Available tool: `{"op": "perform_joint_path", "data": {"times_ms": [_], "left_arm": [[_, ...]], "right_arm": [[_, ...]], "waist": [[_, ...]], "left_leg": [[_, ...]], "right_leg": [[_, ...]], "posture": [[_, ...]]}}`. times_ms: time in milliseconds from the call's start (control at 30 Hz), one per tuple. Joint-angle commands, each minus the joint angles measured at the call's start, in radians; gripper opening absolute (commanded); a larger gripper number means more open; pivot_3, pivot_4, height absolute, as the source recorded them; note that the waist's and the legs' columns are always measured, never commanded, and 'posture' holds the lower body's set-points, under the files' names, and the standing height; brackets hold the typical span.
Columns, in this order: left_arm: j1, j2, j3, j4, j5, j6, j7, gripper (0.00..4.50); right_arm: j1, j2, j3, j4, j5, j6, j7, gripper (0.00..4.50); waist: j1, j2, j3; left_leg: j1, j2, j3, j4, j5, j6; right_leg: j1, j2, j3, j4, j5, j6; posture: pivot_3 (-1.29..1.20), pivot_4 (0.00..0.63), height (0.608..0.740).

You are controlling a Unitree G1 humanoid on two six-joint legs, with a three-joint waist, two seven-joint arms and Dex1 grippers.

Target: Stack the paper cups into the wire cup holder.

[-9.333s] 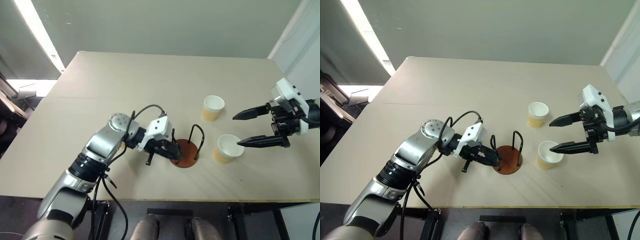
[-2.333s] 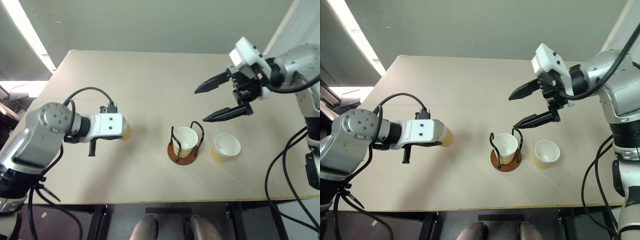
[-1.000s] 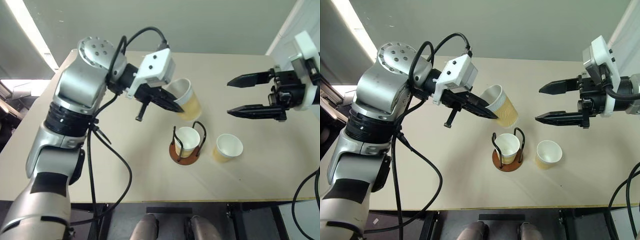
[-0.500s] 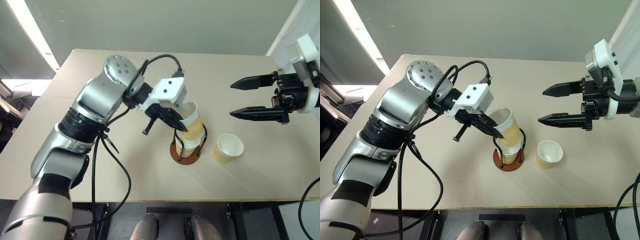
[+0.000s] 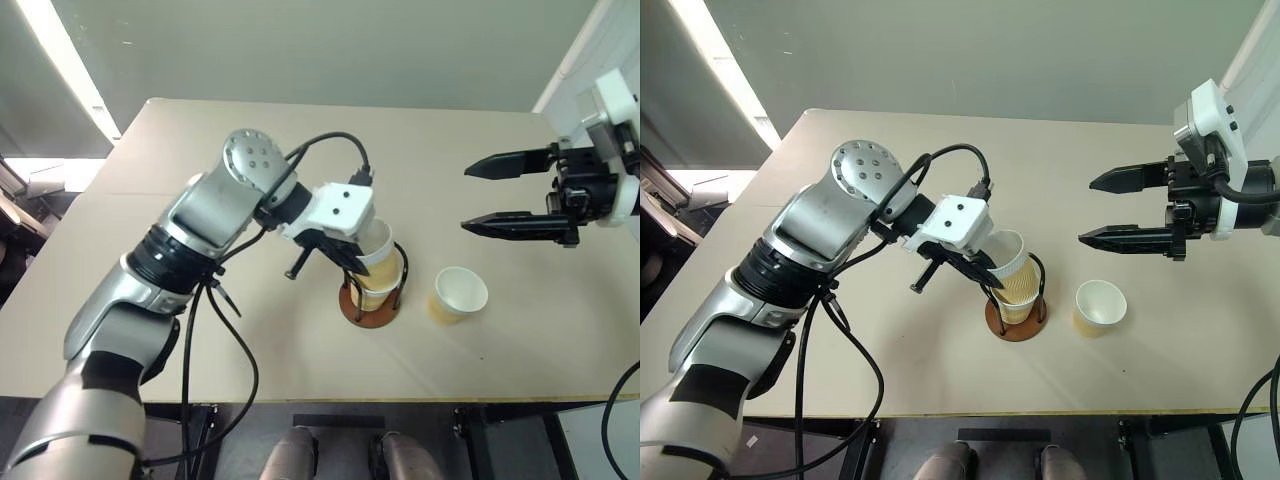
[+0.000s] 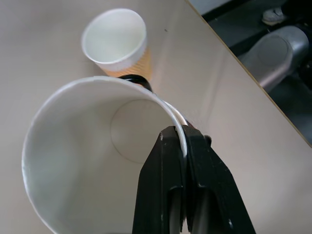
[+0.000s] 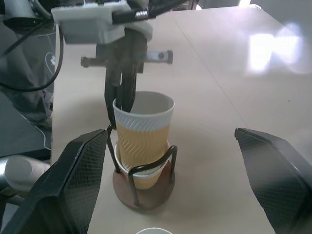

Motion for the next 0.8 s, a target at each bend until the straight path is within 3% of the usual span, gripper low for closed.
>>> {"op": "perform_joint_path", "data": {"times_ms": [33, 367, 533, 800], "left_arm": [[-0.014, -0.02, 0.005, -0.004, 0.02, -0.04, -0.036, 0.98], [-0.043, -0.081, 0.049, 0.038, 0.024, -0.03, -0.008, 4.36], [-0.044, -0.072, 0.143, 0.018, -0.045, 0.071, 0.025, 4.44], [0.019, 0.066, 0.269, -0.043, -0.126, 0.185, 0.005, 4.44]], "right_arm": [[-0.001, -0.028, -0.028, -0.012, -0.005, -0.017, 0.004, 4.36], [0.053, -0.057, -0.029, -0.014, -0.03, -0.03, -0.004, 4.36], [0.147, -0.09, -0.016, -0.045, -0.075, -0.06, 0.004, 4.36], [0.29, -0.134, 0.04, -0.133, -0.156, -0.127, 0.028, 4.36]], "waist": [[0.0, 0.0, 0.0], [0.004, 0.0, 0.0], [0.005, 0.0, 0.0], [0.004, 0.0, 0.0]], "left_leg": [[0.0, 0.0, 0.0, 0.0, 0.0, 0.0], [-0.001, 0.0, 0.0, 0.0, 0.0, 0.0], [-0.001, 0.0, 0.0, 0.001, 0.0, 0.0], [-0.001, 0.0, 0.001, 0.001, 0.0, 0.0]], "right_leg": [[0.0, 0.0, 0.0, 0.0, 0.0, 0.0], [0.0, 0.0, 0.0, 0.001, 0.0, 0.001], [0.0, 0.0, 0.0, 0.001, 0.001, 0.001], [0.0, 0.0, 0.001, 0.0, 0.001, 0.002]], "posture": [[0.0, 0.15, 0.74], [0.0, 0.15, 0.74], [0.0, 0.15, 0.74], [0.0, 0.15, 0.74]]}}
